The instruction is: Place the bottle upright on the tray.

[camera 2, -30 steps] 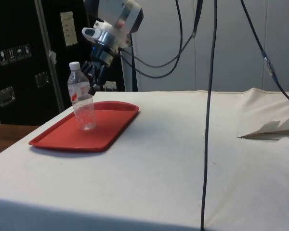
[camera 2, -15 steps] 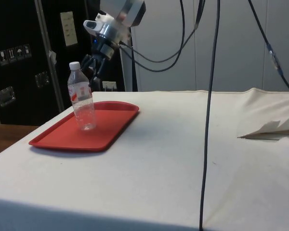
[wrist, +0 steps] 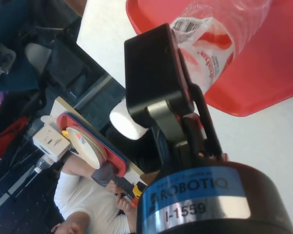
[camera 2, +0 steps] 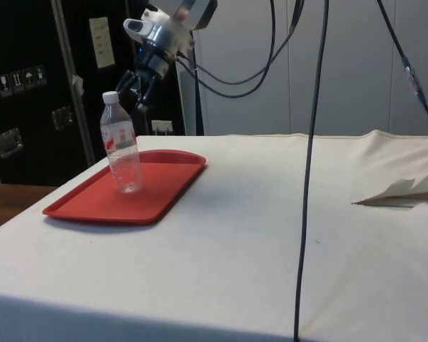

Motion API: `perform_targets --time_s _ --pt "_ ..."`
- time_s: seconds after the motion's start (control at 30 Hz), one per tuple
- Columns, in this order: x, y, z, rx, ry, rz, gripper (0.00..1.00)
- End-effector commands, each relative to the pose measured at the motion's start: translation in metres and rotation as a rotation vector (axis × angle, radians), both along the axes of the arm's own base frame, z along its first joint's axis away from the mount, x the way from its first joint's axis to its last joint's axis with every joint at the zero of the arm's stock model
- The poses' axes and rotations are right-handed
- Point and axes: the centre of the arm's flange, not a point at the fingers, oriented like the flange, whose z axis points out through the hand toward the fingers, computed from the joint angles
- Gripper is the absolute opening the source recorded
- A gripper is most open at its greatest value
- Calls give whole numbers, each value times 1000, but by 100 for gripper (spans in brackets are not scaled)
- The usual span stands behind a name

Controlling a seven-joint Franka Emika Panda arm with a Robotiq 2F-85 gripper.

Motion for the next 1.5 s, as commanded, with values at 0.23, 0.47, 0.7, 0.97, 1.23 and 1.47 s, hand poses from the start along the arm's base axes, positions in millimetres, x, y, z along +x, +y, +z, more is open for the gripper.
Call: perform_targets --time_s 0.23,0.47,0.7,0.97,1.23,1.47 --pt "-2 -1 11 -20 -3 1 100" --pt "-1 -2 20 -35 -9 7 100" --pt "0 -3 30 -58 -13 15 100" --pt "0 -5 42 -87 -16 29 100" --pt "1 -5 50 -110 -16 41 100" --pt "2 -5 59 -137 -17 54 100"
